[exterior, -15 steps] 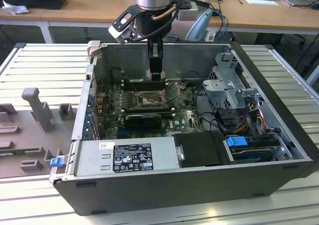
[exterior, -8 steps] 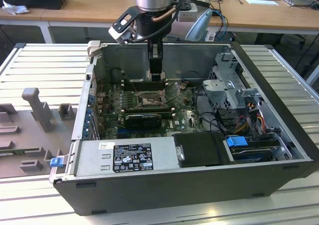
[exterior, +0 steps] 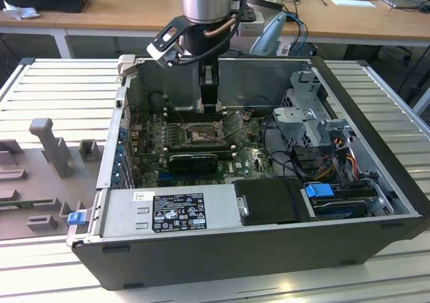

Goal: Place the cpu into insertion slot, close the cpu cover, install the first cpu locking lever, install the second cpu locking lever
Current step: 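Place the cpu into insertion slot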

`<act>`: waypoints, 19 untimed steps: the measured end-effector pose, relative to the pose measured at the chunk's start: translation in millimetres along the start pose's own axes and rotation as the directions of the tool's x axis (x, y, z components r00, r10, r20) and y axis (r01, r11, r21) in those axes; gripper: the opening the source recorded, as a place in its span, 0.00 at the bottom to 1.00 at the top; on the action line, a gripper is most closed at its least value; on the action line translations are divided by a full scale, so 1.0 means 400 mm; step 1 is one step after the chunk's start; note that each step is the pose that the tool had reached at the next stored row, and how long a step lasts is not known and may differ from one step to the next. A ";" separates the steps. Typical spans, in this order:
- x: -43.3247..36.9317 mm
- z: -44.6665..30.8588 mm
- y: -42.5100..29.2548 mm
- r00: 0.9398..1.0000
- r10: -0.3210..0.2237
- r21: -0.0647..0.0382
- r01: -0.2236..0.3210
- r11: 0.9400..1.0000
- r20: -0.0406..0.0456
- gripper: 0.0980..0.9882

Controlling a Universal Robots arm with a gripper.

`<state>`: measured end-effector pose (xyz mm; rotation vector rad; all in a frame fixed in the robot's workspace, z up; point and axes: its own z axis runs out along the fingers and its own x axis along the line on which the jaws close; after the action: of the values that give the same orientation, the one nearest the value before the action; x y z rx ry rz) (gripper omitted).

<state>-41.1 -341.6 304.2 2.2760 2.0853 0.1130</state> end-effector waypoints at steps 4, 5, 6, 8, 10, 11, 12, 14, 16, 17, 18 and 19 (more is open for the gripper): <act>0.000 0.011 -0.002 1.000 -0.003 0.001 0.003 1.000 0.000 0.48; 0.000 0.019 -0.006 1.000 -0.006 0.001 0.006 1.000 0.000 0.48; 0.000 0.025 -0.008 1.000 -0.007 0.001 0.007 1.000 0.000 0.48; 0.004 0.043 -0.015 1.000 -0.008 0.001 0.008 1.000 -0.001 0.48; 0.006 0.064 -0.018 0.999 -0.035 0.001 0.035 0.999 -0.003 0.48; 0.008 0.071 -0.019 0.999 -0.045 0.001 0.045 0.999 -0.004 0.48; 0.011 0.075 -0.020 0.999 -0.048 0.001 0.048 0.999 -0.004 0.48; 0.019 0.092 -0.022 0.998 -0.055 0.001 0.055 0.999 -0.005 0.48; 0.025 0.103 -0.023 0.998 -0.069 0.002 0.069 0.998 -0.006 0.48; 0.026 0.108 -0.024 0.997 -0.077 0.002 0.077 0.997 -0.007 0.48; 0.029 0.116 -0.025 0.996 -0.087 0.002 0.088 0.996 -0.008 0.48; 0.029 0.121 -0.025 0.996 -0.088 0.002 0.088 0.996 -0.008 0.48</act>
<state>-45.8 -328.8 255.3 2.1839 2.1863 0.1161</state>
